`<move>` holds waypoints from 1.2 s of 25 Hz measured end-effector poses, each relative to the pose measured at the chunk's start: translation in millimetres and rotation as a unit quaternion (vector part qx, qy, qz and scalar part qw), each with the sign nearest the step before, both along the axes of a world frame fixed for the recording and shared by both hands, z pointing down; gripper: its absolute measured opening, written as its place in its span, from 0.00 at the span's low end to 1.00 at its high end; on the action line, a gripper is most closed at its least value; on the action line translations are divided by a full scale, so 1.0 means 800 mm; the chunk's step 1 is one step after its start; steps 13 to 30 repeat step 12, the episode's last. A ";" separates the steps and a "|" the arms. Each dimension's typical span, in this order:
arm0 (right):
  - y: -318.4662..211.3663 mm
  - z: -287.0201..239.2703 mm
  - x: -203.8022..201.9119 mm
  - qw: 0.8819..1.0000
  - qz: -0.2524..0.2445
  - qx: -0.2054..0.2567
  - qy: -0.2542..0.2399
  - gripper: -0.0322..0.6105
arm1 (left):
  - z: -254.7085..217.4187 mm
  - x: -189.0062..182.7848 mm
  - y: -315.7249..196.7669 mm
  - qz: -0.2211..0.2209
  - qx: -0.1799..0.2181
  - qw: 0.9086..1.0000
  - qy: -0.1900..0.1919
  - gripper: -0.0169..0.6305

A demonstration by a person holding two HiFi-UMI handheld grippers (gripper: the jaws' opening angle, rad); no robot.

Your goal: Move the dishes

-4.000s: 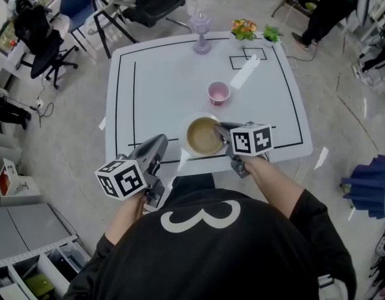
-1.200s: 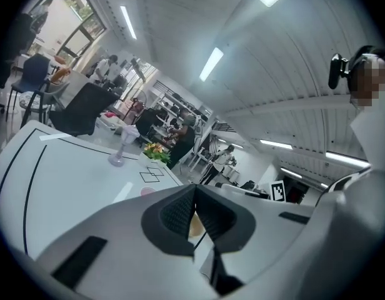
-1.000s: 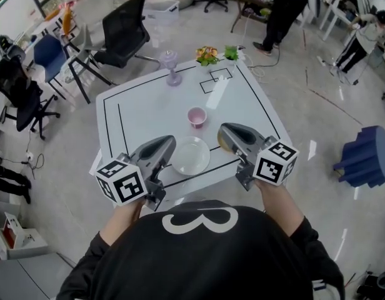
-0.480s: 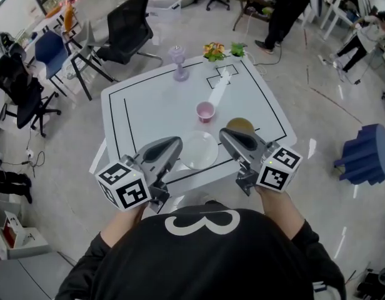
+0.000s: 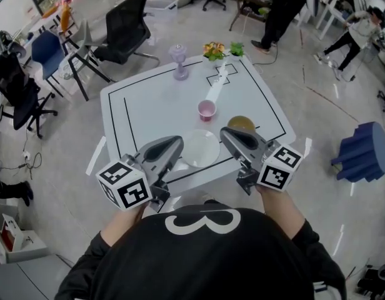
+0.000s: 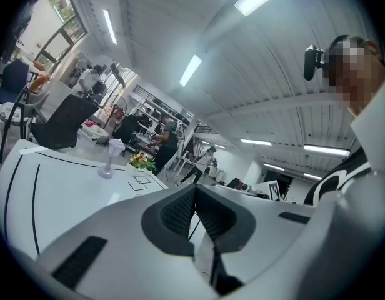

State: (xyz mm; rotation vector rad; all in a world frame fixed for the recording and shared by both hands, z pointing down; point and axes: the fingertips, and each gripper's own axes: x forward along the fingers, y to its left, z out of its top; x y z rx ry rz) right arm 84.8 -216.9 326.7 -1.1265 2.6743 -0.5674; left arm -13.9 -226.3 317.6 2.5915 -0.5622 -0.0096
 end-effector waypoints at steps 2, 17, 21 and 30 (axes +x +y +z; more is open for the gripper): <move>0.000 0.000 -0.001 1.000 0.003 0.000 0.002 0.06 | 0.000 -0.002 -0.001 0.001 0.001 1.000 0.000 0.03; 0.001 0.006 0.012 1.000 0.021 -0.004 0.003 0.06 | 0.008 0.007 -0.005 0.010 -0.005 1.000 -0.002 0.03; 0.001 0.006 0.012 1.000 0.021 -0.004 0.003 0.06 | 0.008 0.007 -0.005 0.010 -0.005 1.000 -0.002 0.03; 0.001 0.006 0.012 1.000 0.021 -0.004 0.003 0.06 | 0.008 0.007 -0.005 0.010 -0.005 1.000 -0.002 0.03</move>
